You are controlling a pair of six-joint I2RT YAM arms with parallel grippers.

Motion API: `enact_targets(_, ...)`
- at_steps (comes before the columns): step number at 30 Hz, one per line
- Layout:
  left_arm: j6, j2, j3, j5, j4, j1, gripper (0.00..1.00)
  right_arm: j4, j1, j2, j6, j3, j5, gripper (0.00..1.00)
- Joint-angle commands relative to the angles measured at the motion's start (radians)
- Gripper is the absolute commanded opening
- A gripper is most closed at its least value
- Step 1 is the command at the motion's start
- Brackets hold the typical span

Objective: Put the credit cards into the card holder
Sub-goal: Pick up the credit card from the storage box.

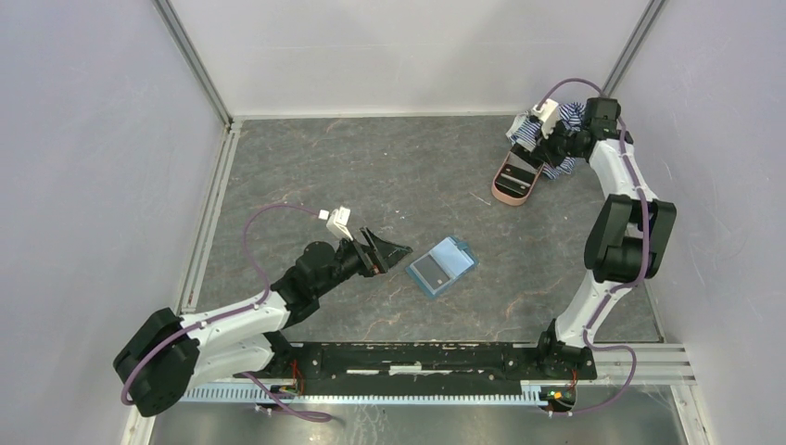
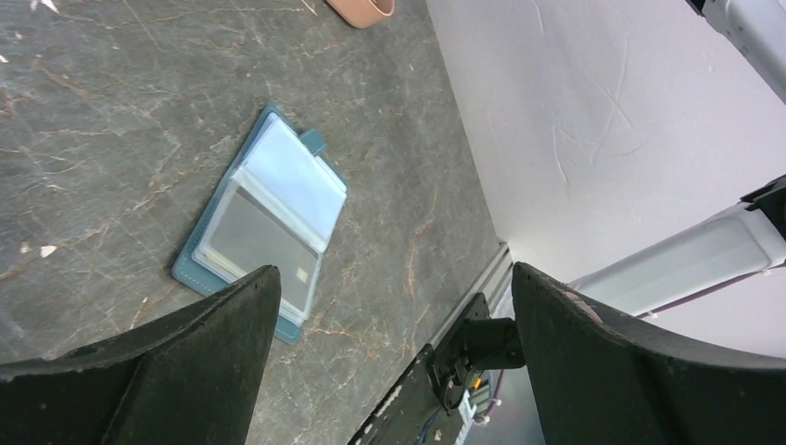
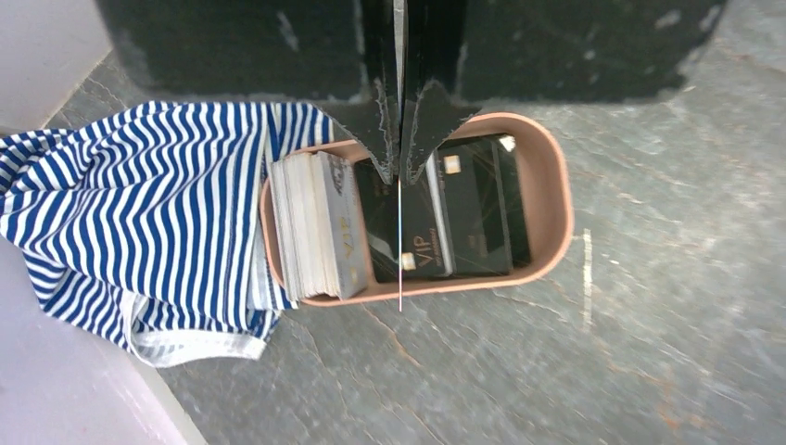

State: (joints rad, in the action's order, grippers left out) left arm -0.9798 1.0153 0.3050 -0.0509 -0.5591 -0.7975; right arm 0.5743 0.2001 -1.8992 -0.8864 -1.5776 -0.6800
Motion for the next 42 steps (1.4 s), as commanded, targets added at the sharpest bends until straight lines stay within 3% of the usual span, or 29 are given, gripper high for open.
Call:
enact_targets(1, -0.038, 0.013, -0.011, -0.043, -0.119, 0.004, 1.00, 0.023, 0.016, 0.111, 0.068, 0.037, -0.157, 0.00)
enact_targets(10, -0.082, 0.057, -0.033, -0.109, -0.350, 0.003, 1.00, 0.059, 0.026, 0.314, 0.141, 0.251, -0.428, 0.00)
enact_targets(18, -0.080, 0.083, -0.028, -0.102, -0.453, -0.022, 1.00, 0.101, 0.025, 0.428, 0.211, 0.449, -0.704, 0.00)
enact_targets(20, -0.068, 0.090, -0.025, -0.082, -0.465, -0.039, 1.00, 0.216, 0.026, 0.423, 0.115, 0.455, -0.754, 0.00)
enact_targets(22, -0.060, 0.096, -0.023, -0.063, -0.473, -0.053, 1.00, 0.457, 0.026, 0.388, -0.095, 0.434, -0.799, 0.00)
enact_targets(23, -0.058, 0.100, -0.023, -0.054, -0.477, -0.061, 1.00, 0.609, 0.026, 0.363, -0.276, 0.417, -0.820, 0.00)
enact_targets(24, -0.054, 0.105, -0.023, -0.046, -0.482, -0.069, 1.00, 0.680, 0.025, 0.342, -0.306, 0.424, -0.840, 0.00)
enact_targets(30, -0.039, 0.150, -0.011, -0.012, -0.499, -0.110, 1.00, 0.668, 0.021, 0.355, -0.364, 0.554, -0.863, 0.00)
enact_targets(37, -0.049, 0.238, -0.001, 0.001, -0.554, -0.131, 1.00, 0.285, -0.003, 0.511, -0.022, 0.777, -0.863, 0.00)
enact_targets(42, -0.055, 0.251, -0.005, 0.010, -0.522, -0.138, 1.00, 0.106, -0.012, 0.613, 0.118, 0.892, -0.818, 0.00)
